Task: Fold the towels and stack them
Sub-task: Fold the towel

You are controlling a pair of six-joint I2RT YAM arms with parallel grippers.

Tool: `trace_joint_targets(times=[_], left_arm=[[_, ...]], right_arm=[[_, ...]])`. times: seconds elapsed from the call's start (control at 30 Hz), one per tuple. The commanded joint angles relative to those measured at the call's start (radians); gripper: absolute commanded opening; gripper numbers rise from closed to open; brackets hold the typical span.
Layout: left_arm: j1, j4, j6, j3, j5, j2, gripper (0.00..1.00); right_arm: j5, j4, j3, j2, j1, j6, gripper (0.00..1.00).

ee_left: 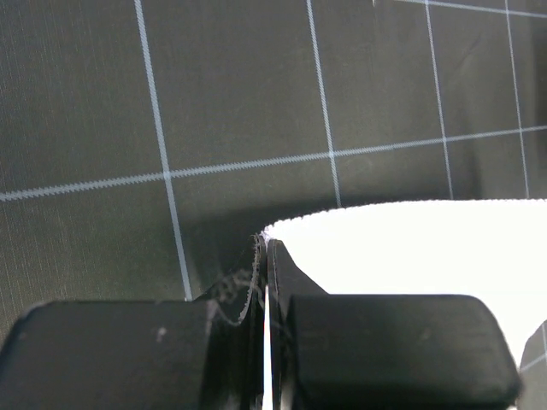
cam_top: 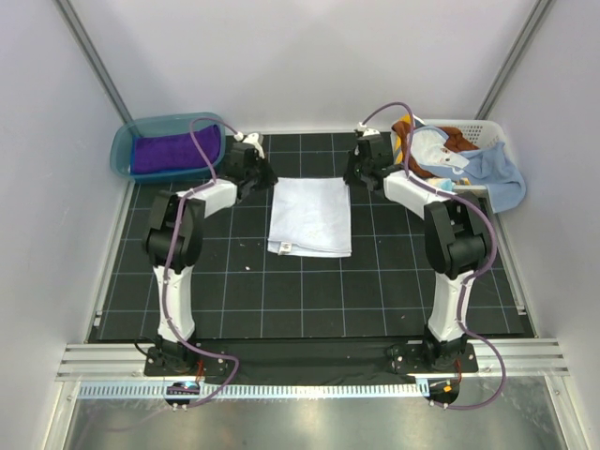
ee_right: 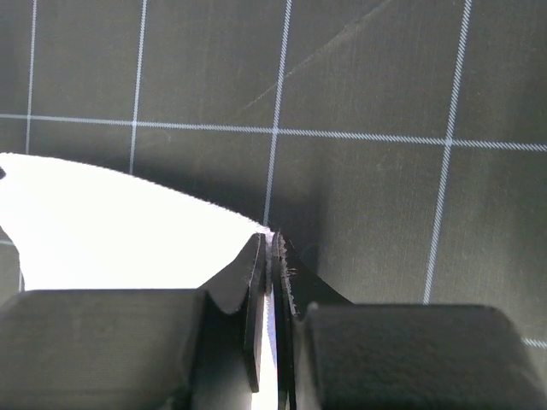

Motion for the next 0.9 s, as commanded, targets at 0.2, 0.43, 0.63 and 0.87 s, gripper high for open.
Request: trace_joint_targets(times=[0.2, 0.43, 0.63, 0.87], left_arm=[[0.007, 0.119, -0.033, -0.131, 0.039, -0.174, 0.0], [0.006, 0.167, -0.037, -0.251, 0.071, -0.258, 0.0], [0.004, 0.208, -0.057, -0.363, 0.084, -0.327, 0.0], [-0.011, 0.227, -0.068, -0.47, 0.088, -0.407, 0.0]], right_arm=[[-0.041, 0.1, -0.11, -0.128, 0.0, 0.008, 0.09], [-0.072, 0.198, -0.23, -0.208, 0.0, 0.036, 0.09], [-0.074, 0.217, -0.319, -0.278, 0.0, 0.054, 0.09], [-0.091, 0.273, -0.455, -0.376, 0.01, 0.094, 0.09]])
